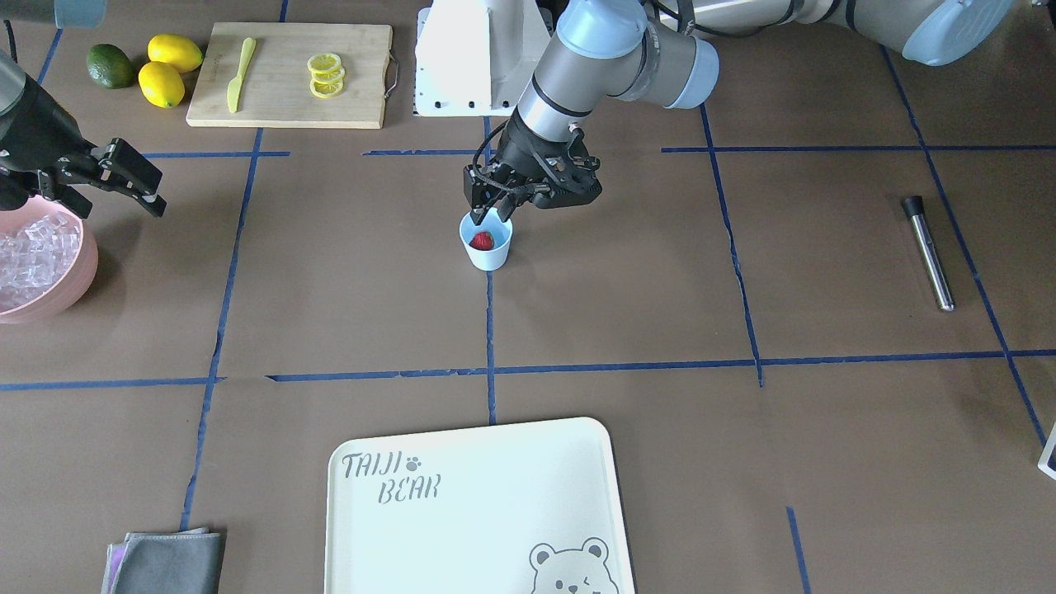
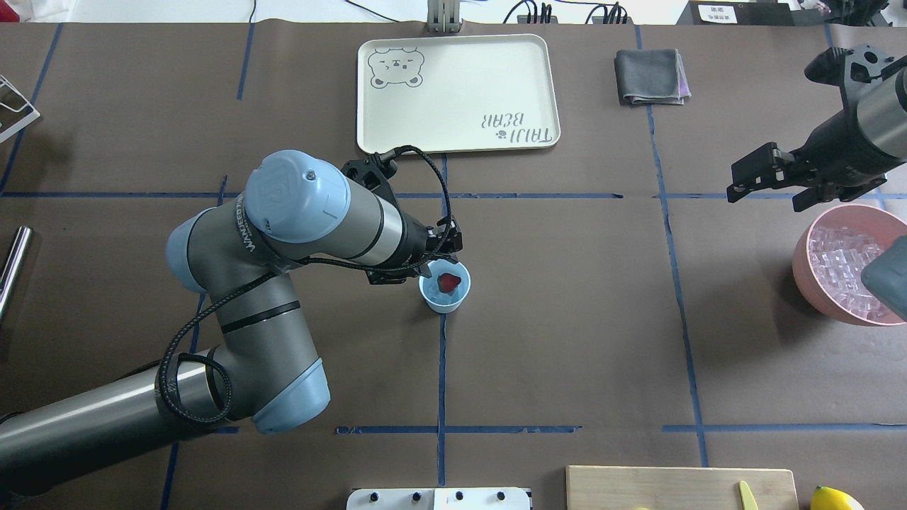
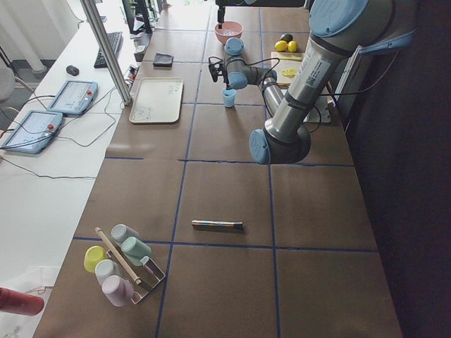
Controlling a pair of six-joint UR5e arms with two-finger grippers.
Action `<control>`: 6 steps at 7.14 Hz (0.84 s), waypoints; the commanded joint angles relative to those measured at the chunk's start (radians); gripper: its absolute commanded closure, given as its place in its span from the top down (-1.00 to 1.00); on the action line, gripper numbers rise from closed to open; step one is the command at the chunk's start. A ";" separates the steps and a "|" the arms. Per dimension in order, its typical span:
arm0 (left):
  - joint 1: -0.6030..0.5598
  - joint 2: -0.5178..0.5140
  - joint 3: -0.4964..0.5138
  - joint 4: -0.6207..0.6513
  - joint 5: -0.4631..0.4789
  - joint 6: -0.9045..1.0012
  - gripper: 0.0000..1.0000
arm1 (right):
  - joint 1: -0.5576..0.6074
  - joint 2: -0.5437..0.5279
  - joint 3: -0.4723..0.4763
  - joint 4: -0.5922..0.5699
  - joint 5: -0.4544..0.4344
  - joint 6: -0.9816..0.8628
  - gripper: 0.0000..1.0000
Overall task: Mash ice and strawberries in cup
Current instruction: 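Open the left gripper to drop the strawberry into the cup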
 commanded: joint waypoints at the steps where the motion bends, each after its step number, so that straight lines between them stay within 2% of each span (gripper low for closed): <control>1: -0.015 0.022 -0.027 0.001 0.004 0.002 0.99 | 0.001 -0.001 0.001 -0.001 0.002 0.000 0.99; 2: -0.068 0.088 -0.116 0.001 -0.020 0.011 0.91 | 0.002 -0.001 0.001 -0.003 0.002 0.000 0.99; 3: -0.183 0.163 -0.169 0.017 -0.170 0.115 0.89 | 0.007 -0.002 0.002 -0.003 0.002 0.000 0.99; 4: -0.333 0.218 -0.169 0.047 -0.342 0.300 0.89 | 0.012 -0.008 0.008 -0.006 0.002 -0.002 0.99; 5: -0.431 0.325 -0.169 0.052 -0.420 0.526 0.89 | 0.040 -0.016 0.008 -0.009 0.002 -0.008 0.99; 6: -0.499 0.460 -0.168 0.052 -0.424 0.768 0.89 | 0.056 -0.019 0.001 -0.012 0.000 -0.052 0.99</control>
